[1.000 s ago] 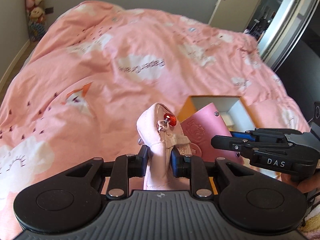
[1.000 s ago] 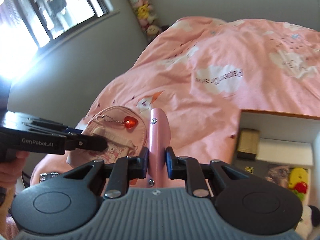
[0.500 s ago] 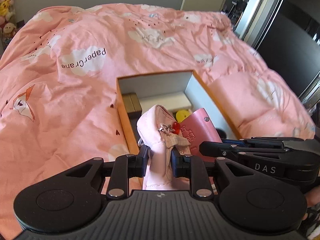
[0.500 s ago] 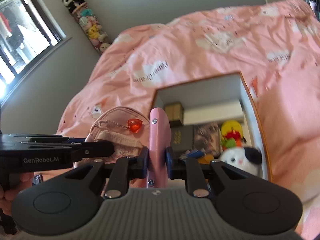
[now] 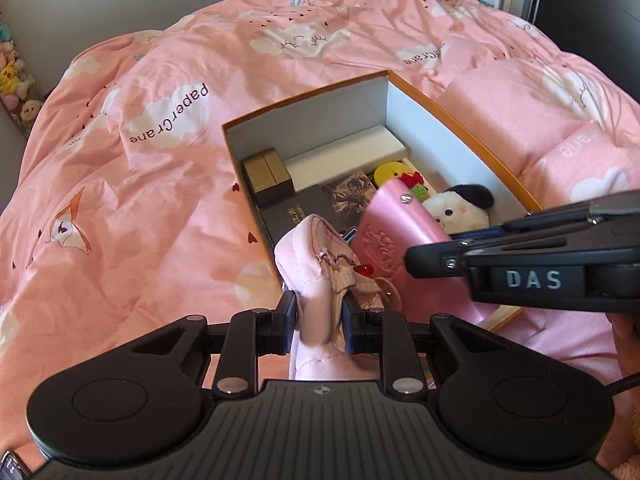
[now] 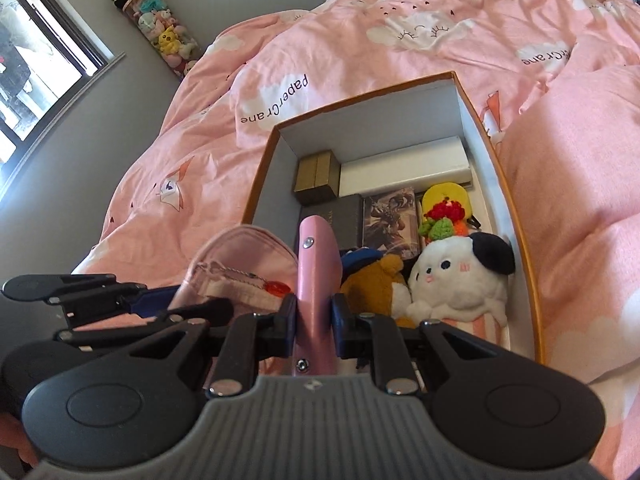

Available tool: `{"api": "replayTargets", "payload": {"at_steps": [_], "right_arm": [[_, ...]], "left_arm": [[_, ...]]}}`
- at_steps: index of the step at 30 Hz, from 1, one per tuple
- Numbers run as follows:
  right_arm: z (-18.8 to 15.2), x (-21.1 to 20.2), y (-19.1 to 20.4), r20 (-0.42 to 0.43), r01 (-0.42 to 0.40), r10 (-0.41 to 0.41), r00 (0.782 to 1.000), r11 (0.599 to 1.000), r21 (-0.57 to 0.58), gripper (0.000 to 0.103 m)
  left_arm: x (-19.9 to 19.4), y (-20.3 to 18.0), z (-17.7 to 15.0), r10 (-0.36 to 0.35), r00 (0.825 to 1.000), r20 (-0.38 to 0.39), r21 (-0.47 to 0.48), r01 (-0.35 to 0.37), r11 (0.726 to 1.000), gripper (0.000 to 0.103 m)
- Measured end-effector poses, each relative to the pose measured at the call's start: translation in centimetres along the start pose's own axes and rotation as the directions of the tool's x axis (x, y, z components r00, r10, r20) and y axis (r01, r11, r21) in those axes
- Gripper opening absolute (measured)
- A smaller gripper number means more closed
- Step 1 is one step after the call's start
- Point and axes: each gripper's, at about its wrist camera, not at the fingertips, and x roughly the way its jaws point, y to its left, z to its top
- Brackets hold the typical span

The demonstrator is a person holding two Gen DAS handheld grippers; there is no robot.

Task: Organize objects
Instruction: 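Carry the pink pouch and pink bottle over the shoebox with both tools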

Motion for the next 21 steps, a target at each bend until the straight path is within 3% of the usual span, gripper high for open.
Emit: {"api": "replayTargets", "payload": {"at_steps": [7, 15, 21], "right_arm": [[-0.1, 2.1, 0.0, -0.064, -0.014, 0.015, 0.998, 1.0, 0.016, 0.019], [-0.2, 3.8, -0.8, -0.123, 0.002, 0.003, 0.992, 0.999, 0.038, 0.019], [-0.4, 4.4, -1.4, -0.141, 0.012, -0.004, 0.99, 0.998, 0.057, 0.019]], "left_arm": [[1.2, -0.6, -0.1, 0.002, 1.0, -0.027, 0.021, -0.001, 1.0, 0.035], [2.3, 0.7, -0.6, -0.118, 0.993, -0.033, -0.048, 0.116, 0.992, 0.041], [3.1, 2.1, -1.2, -0.246, 0.969, -0.031, -0.126, 0.24, 0.963, 0.046]]}}
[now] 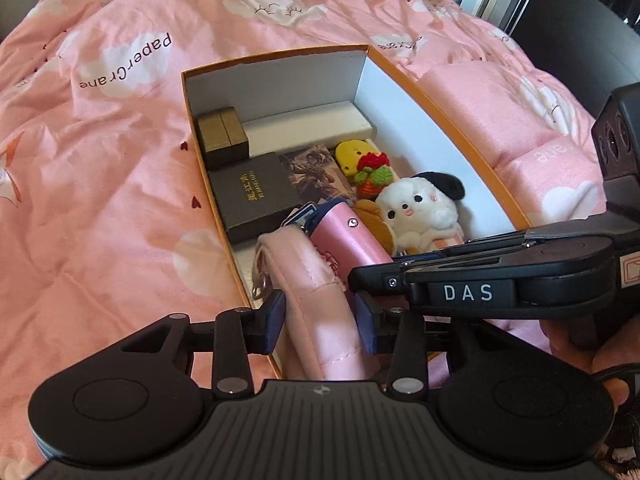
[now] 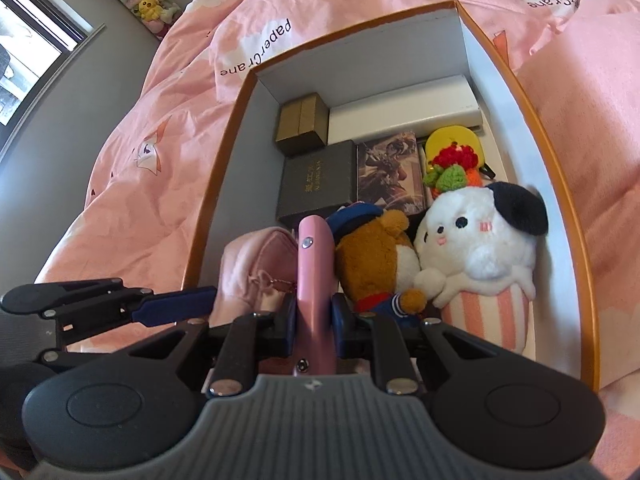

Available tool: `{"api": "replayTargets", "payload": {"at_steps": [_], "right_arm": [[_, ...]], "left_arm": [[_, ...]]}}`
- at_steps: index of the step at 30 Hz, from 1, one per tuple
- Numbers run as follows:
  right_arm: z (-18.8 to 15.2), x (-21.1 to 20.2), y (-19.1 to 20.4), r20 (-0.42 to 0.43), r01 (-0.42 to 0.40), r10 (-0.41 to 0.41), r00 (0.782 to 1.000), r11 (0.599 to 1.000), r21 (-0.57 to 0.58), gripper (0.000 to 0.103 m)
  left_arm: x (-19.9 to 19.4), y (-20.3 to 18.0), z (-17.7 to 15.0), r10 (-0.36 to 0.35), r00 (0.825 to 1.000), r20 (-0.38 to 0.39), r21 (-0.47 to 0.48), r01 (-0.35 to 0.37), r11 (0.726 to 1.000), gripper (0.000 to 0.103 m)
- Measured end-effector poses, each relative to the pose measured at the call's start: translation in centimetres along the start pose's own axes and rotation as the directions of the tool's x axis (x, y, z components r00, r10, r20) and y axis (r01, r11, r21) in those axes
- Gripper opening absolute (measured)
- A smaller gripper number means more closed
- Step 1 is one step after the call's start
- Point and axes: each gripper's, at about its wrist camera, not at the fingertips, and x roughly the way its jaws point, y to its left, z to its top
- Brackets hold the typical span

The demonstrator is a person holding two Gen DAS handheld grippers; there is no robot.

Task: Organize objects
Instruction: 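Carry the pink pouch and pink bottle over the shoebox with both tools, then lower the pouch and bottle into the shoebox and open both tools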

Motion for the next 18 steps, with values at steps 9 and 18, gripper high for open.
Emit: {"api": "replayTargets", "payload": {"at_steps": [9, 18], "right_arm": [[0.2, -0.5, 0.7, 0.023, 0.033, -0.033, 0.999, 0.999, -0.025, 0.019], [0.3, -0.6, 3.2, 0.058, 0.124, -0.118, 0.991, 0.985, -0.123, 0.019]], "left_arm": [[-0.8, 2.4, -0.4, -0.189, 0.982, 0.024, -0.083, 0.191, 0.978, 0.046], [-4.5, 6.9, 0.2, -0.174, 0.961, 0.214, -0.231, 0.224, 0.947, 0.047]]}}
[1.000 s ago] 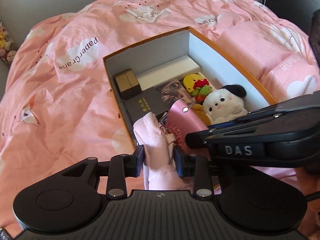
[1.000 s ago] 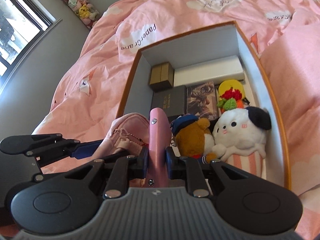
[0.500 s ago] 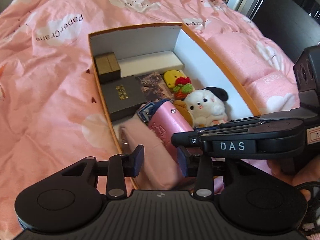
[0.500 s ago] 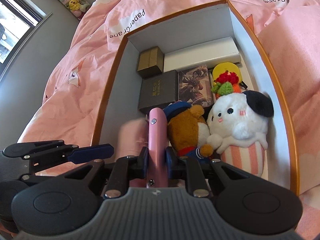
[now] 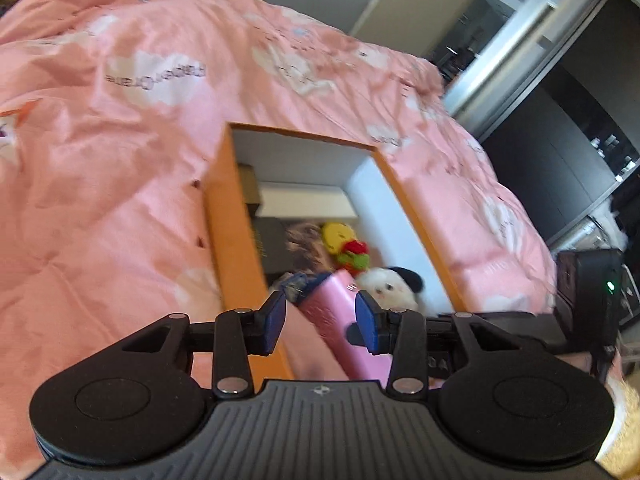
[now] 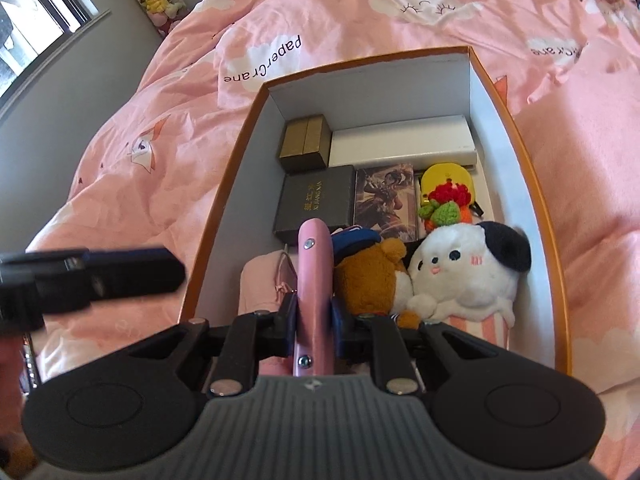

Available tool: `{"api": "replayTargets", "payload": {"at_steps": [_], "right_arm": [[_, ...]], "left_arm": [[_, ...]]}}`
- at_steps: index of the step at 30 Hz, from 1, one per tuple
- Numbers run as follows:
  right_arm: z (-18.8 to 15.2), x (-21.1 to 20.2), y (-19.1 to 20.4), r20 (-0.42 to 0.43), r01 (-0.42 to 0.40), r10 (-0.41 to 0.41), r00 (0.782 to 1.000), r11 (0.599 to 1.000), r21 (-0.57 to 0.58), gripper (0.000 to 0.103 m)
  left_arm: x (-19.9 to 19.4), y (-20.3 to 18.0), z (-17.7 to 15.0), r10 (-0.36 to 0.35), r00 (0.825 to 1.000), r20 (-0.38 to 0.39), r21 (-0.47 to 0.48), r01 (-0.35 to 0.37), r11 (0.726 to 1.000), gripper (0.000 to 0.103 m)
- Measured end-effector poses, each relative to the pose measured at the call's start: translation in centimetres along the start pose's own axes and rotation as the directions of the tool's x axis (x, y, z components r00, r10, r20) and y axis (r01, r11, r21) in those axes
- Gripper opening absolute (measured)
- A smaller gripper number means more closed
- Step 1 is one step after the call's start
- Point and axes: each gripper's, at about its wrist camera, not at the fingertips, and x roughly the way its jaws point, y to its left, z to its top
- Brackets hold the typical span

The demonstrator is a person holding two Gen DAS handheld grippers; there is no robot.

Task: Organize objects
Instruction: 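Lower the pouch and bottle into the shoebox and open both tools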

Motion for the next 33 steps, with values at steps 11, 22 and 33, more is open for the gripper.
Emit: {"api": "replayTargets", "payload": {"at_steps": [11, 22, 33], "right_arm": [[-0.5, 2.5, 2.8, -0.062, 0.091, -0.094, 0.994, 0.994, -0.053, 0.019], [-1.4, 3.9, 2.3, -0.089, 0.118, -0.12, 0.989, 0.993, -0.023, 0.021], [-1.5, 1.0, 3.3, 0.01, 0.183, -0.183, 0.983, 0.979, -0.091, 0.053]], "left_arm": [[1.3, 2.2, -1.6, 0.051, 0.997, -0.052, -0.041, -0.054, 0.998, 0.047], [0.8, 1.1, -2.8, 0.176, 0.983, 0.053, 0.028, -0.178, 0.984, 0.056], [-1.3, -1.1, -3.0, 0.245, 0.959, 0.143, 0.113, -0.262, 0.958, 0.08]]}}
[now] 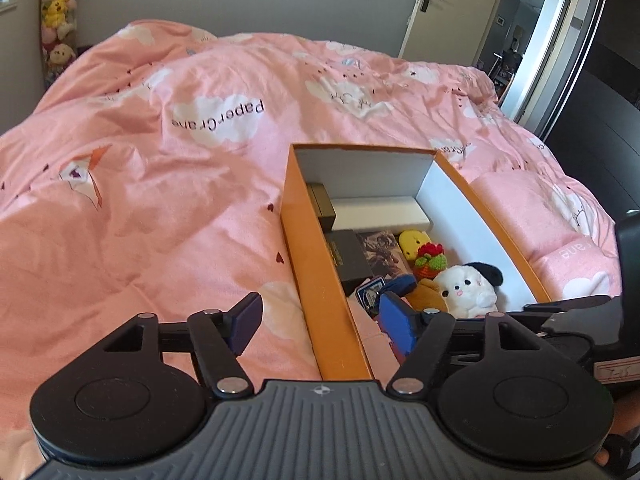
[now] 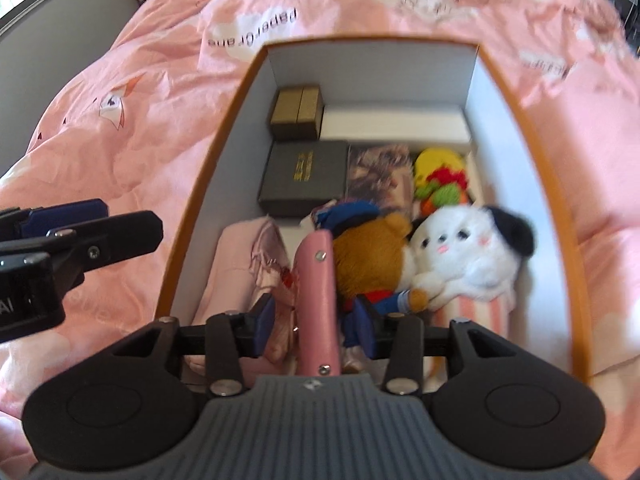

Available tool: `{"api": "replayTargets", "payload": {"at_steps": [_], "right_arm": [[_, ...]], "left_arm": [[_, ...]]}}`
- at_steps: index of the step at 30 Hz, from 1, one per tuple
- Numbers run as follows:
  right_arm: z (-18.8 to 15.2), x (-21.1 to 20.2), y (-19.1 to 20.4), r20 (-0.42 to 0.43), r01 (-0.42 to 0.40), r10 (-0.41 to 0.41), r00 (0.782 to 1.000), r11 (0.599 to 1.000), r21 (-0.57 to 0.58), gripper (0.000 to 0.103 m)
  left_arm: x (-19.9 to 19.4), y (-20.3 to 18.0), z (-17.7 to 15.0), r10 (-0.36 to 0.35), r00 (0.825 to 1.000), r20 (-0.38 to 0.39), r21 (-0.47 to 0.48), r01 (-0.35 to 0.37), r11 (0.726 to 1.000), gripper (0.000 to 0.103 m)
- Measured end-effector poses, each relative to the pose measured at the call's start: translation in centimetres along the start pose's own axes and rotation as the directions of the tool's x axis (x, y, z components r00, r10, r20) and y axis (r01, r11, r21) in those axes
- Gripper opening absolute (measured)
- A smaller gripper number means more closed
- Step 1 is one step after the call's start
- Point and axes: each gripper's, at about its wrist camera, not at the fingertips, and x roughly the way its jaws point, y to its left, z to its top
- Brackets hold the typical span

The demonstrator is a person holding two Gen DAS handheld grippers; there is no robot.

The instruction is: Organize objects

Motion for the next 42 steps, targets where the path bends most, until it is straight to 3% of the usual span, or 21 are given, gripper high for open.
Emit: {"api": "replayTargets", "payload": {"at_steps": [6, 10, 17, 19, 22, 25, 31, 42], "right_arm": [[0.1, -3.9, 0.3, 0.122, 0.054, -0.049, 0.991, 0.998, -0.032, 0.071], [-0.2, -6.7, 0.8, 0.213, 0.062, -0.053, 0.976, 0.997, -0.036, 0.075], [-2.6, -11.9, 1.7, 0.41, 0.054, -0.037, 0.911, 0.998, -0.031, 0.092], [-3.3, -13.1, 1.9, 0.447, 0.069, -0.051, 0.893, 0.997, -0.023, 0.098], [-4.2, -14.1, 2.0, 0.468, 0.09, -0.081, 0.88, 0.996, 0.003, 0.098], [-4.9, -14.1, 1.7, 0.45, 0.114, -0.117, 0.885, 0.993, 0.034, 0.099], [-5.9, -11.7, 0.9, 0.356, 0.139, -0.162, 0.921, 0.986, 0.088, 0.099], [-6.2, -9.1, 1.5, 0.321, 0.178, -0.184, 0.929, 0.983, 0.047, 0.099]], "left_arm": [[-2.6, -0.7, 0.3, 0.072, 0.995, 0.073, 0.041, -0.075, 0.996, 0.086], [-4.8, -1.4, 0.2, 0.123, 0.982, 0.142, 0.062, -0.133, 0.989, 0.088], [-8.6, -2.5, -0.4, 0.16, 0.955, 0.249, 0.069, -0.182, 0.981, 0.089], [-9.4, -2.5, -0.6, 0.159, 0.953, 0.257, 0.051, -0.178, 0.983, 0.092], [-9.9, -2.7, -1.0, 0.161, 0.951, 0.263, 0.053, -0.181, 0.982, 0.094], [-9.4, -2.8, -1.7, 0.182, 0.955, 0.235, 0.072, -0.204, 0.976, 0.094], [-7.4, -2.3, -3.3, 0.187, 0.972, 0.141, 0.082, -0.2, 0.976, 0.094], [-4.2, -0.9, -4.5, 0.168, 0.986, 0.013, 0.038, -0.168, 0.985, 0.094]]}}
